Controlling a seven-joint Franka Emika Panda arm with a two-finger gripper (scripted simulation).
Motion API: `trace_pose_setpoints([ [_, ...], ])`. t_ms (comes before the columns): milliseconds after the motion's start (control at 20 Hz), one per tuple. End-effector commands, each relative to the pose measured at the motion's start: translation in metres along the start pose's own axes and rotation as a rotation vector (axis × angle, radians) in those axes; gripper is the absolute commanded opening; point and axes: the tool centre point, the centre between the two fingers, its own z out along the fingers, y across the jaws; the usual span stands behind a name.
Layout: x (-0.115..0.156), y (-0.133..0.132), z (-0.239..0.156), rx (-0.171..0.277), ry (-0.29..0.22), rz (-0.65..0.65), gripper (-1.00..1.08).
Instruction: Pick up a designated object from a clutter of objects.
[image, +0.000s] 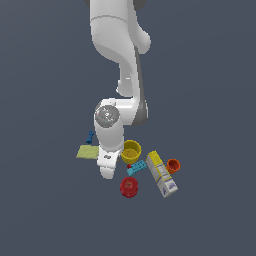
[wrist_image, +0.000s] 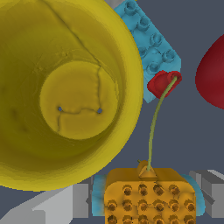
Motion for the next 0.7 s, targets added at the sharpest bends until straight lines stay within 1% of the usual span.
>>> trace_pose_setpoints([
  [0, 0.010, -0.009, -0.017, -0.002, 0.000, -0.001, -1.00],
  [650, 0.074, -0.071, -0.122, -0.002, -0.003, -0.002, -1.00],
])
